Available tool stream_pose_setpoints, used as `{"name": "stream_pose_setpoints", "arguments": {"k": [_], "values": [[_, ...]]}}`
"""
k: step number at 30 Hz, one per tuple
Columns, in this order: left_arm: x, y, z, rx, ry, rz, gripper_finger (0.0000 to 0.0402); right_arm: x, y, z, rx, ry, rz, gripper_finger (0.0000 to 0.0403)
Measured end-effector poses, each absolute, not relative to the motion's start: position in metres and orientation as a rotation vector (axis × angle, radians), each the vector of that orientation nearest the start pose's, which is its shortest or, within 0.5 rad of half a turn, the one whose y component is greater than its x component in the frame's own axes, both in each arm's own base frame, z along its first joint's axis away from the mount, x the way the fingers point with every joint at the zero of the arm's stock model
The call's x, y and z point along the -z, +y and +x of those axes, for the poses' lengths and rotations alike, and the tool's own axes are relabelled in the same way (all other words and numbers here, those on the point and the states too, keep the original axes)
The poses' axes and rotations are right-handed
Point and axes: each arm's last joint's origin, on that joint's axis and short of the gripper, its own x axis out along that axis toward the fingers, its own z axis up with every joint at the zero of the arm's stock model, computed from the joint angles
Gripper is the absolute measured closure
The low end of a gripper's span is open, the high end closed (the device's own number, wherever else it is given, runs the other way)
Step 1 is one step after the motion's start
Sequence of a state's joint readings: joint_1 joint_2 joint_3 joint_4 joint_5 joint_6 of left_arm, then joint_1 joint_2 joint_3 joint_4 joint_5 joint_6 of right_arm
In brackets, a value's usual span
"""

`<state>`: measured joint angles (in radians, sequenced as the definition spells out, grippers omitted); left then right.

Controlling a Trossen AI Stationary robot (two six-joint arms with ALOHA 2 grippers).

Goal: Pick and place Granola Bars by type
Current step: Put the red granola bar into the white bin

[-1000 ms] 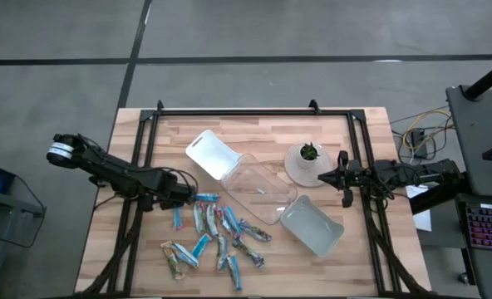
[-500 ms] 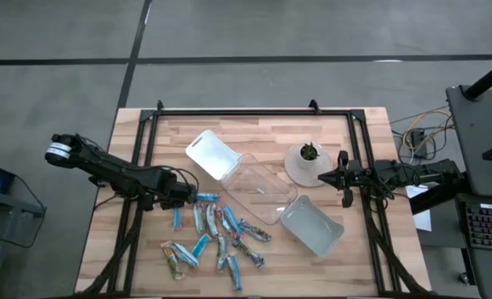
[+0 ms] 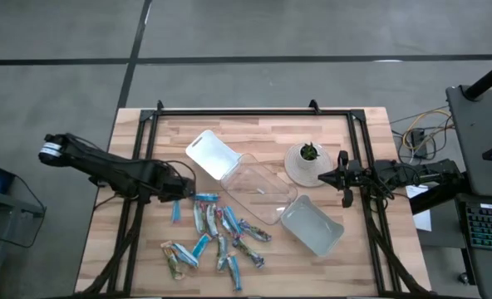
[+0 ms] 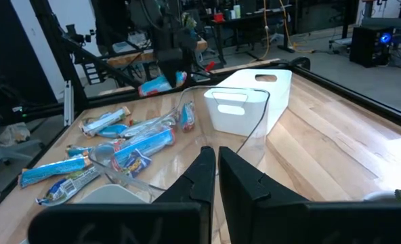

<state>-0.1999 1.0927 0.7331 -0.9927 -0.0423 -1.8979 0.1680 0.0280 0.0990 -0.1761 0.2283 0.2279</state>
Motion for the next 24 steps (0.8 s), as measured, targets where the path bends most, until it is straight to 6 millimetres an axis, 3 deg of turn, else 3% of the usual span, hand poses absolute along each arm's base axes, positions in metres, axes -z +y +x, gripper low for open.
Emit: {"name": "stream_pose_setpoints", "arguments": {"k": [10, 24], "values": [[-0.257, -0.017, 0.184, -1.021, 0.750, -1.232, 0.0373, -0.178, 0.009, 0.091, 0.072, 0.095, 0.207, 0.0390], [-0.296, 0.016, 0.198, -0.921, 0.719, -0.937, 0.0372, -0.178, 0.009, 0.091, 0.072, 0.095, 0.207, 0.0390]]}}
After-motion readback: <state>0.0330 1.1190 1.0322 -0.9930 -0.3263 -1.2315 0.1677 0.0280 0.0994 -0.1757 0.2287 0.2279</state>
